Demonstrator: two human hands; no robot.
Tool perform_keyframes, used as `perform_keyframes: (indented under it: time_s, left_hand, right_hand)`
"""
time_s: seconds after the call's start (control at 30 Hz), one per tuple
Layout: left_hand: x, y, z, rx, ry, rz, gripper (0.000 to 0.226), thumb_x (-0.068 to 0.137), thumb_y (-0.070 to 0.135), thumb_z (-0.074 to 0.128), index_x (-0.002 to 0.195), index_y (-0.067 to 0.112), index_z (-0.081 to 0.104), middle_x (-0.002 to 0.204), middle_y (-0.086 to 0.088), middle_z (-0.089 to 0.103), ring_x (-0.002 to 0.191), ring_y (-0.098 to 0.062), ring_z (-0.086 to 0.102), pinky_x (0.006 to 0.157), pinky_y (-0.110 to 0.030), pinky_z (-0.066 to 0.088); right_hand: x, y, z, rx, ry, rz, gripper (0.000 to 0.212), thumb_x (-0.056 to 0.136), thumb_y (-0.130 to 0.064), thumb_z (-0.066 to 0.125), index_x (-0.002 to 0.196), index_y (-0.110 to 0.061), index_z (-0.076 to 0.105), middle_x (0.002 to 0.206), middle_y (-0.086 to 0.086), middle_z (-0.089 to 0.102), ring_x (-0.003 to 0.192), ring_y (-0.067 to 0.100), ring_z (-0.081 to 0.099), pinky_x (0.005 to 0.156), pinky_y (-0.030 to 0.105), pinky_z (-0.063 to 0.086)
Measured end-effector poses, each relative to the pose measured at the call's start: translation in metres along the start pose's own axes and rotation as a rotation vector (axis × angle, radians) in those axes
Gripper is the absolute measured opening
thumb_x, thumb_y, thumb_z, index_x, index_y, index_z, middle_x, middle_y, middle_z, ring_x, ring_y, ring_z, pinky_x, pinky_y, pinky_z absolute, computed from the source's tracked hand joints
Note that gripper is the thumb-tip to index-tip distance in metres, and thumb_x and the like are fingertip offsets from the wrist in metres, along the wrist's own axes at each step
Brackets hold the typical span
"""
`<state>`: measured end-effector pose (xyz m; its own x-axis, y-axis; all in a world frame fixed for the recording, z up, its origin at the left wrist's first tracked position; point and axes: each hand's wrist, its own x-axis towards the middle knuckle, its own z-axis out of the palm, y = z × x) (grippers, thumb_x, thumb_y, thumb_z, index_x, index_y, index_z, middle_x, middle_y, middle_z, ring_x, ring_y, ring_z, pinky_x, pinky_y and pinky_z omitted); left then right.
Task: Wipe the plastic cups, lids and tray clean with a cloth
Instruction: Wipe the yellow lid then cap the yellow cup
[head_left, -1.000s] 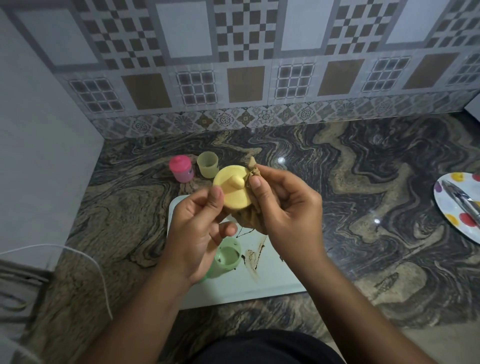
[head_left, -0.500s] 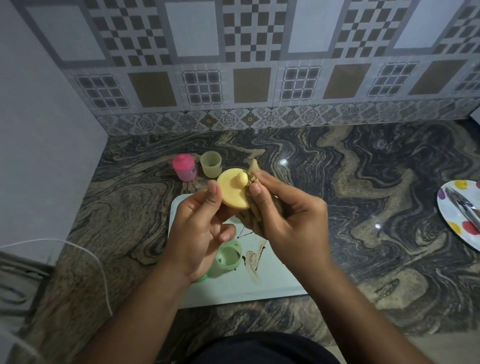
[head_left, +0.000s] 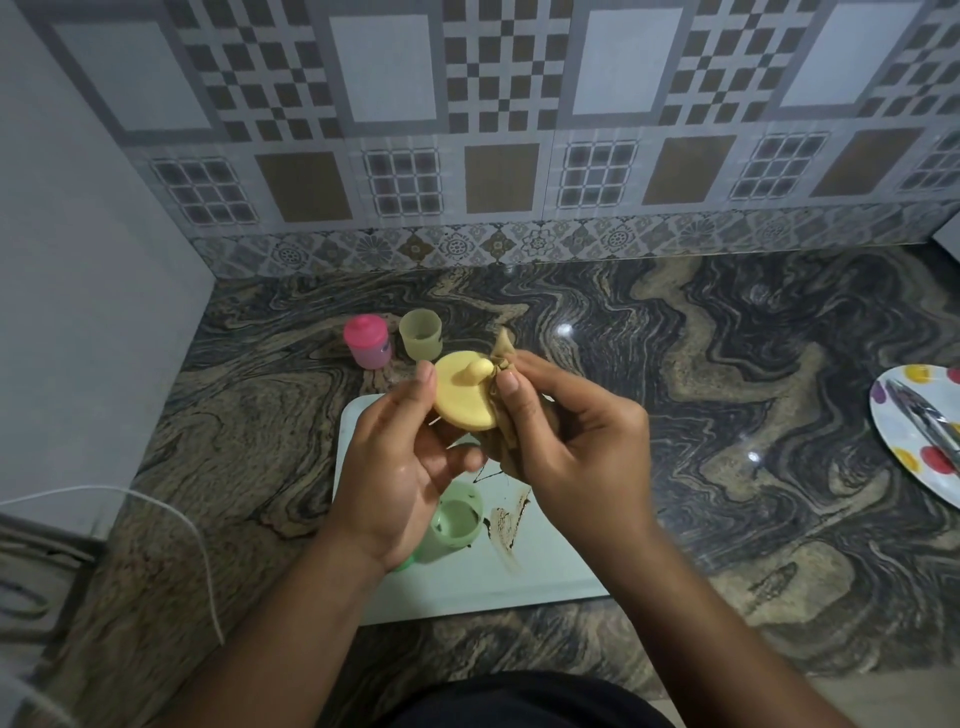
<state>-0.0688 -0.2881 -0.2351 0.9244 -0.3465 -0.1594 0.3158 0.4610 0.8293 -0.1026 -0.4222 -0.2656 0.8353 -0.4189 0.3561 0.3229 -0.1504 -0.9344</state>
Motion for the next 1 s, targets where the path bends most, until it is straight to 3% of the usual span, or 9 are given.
perform_keyframes:
  time_s: [0.1,0.23,0.4,0.5,0.63,0.77,0.87,0.93,1.0]
  left_hand:
    - [-0.001,-0.003,0.0,0.009,-0.063,0.069,0.034,0.098,0.031,0.045,0.106,0.013,0.072,0.118,-0.012,0.07,0.109,-0.02,0.067,0.086,-0.036,0.058]
    - [-0.002,-0.001,-0.002,0.086,-0.037,0.085,0.019,0.09,0.013,0.063,0.107,0.009,0.07,0.104,-0.008,0.073,0.093,-0.014,0.069,0.061,-0.022,0.054]
    - [0.001,0.003,-0.004,0.064,0.021,0.042,0.027,0.089,0.026,0.053,0.093,0.005,0.07,0.083,-0.006,0.07,0.067,-0.008,0.062,0.04,-0.018,0.038]
    - [0.004,0.003,-0.003,0.033,0.036,0.031,0.033,0.091,0.033,0.05,0.091,0.009,0.073,0.083,-0.008,0.07,0.068,-0.01,0.061,0.045,-0.02,0.042]
    - [0.003,-0.002,-0.003,0.021,-0.024,0.098,0.038,0.095,0.034,0.051,0.115,0.006,0.068,0.119,-0.017,0.069,0.111,-0.024,0.066,0.087,-0.038,0.057]
    - [0.001,0.0,-0.004,0.081,-0.009,0.102,0.017,0.093,0.017,0.06,0.1,0.01,0.074,0.098,-0.011,0.073,0.085,-0.014,0.069,0.059,-0.023,0.053]
    - [0.002,0.003,-0.004,0.061,0.025,0.057,0.028,0.091,0.027,0.053,0.089,0.007,0.072,0.077,-0.007,0.069,0.063,-0.009,0.063,0.042,-0.02,0.041]
    - [0.004,0.003,-0.004,0.051,0.045,0.041,0.038,0.093,0.035,0.048,0.095,0.003,0.069,0.078,-0.007,0.069,0.063,-0.01,0.061,0.042,-0.021,0.042]
    - [0.006,0.001,-0.005,0.03,0.034,0.039,0.048,0.099,0.04,0.044,0.113,-0.002,0.064,0.102,-0.014,0.072,0.088,-0.021,0.069,0.062,-0.031,0.058]
  right_hand:
    - [0.002,0.001,0.001,0.014,0.016,-0.012,0.02,0.093,-0.013,0.072,0.111,-0.007,0.078,0.117,0.001,0.077,0.107,0.013,0.074,0.087,0.048,0.063]
    - [0.007,0.002,0.001,-0.098,0.036,-0.166,0.021,0.094,-0.014,0.072,0.111,-0.002,0.077,0.114,0.005,0.077,0.107,0.017,0.075,0.087,0.045,0.062]
    - [0.007,0.0,0.001,-0.081,0.042,-0.15,0.018,0.094,-0.014,0.072,0.108,-0.005,0.078,0.11,-0.001,0.077,0.102,0.011,0.075,0.085,0.04,0.063]
    - [0.004,-0.003,0.003,-0.073,0.014,-0.171,0.016,0.093,-0.008,0.072,0.108,-0.007,0.078,0.11,-0.012,0.074,0.096,0.004,0.075,0.081,0.03,0.062]
    - [0.005,0.003,0.003,-0.102,0.024,-0.169,0.018,0.094,-0.013,0.072,0.108,-0.003,0.078,0.114,0.001,0.077,0.097,0.012,0.076,0.077,0.042,0.064]
    - [0.01,0.001,0.002,-0.15,0.046,-0.245,0.018,0.093,-0.011,0.073,0.107,-0.001,0.078,0.113,0.006,0.077,0.104,0.013,0.075,0.085,0.039,0.063]
    - [0.011,0.001,0.001,-0.139,0.042,-0.215,0.019,0.094,-0.013,0.072,0.107,-0.002,0.079,0.11,0.004,0.078,0.1,0.013,0.076,0.082,0.041,0.063]
    - [0.008,0.002,0.003,-0.12,0.014,-0.167,0.02,0.094,-0.016,0.072,0.108,-0.003,0.079,0.111,0.004,0.078,0.098,0.013,0.076,0.077,0.044,0.063]
    - [0.006,0.005,0.005,-0.107,0.005,-0.139,0.021,0.094,-0.016,0.072,0.109,-0.004,0.079,0.113,0.004,0.078,0.098,0.014,0.076,0.078,0.045,0.064]
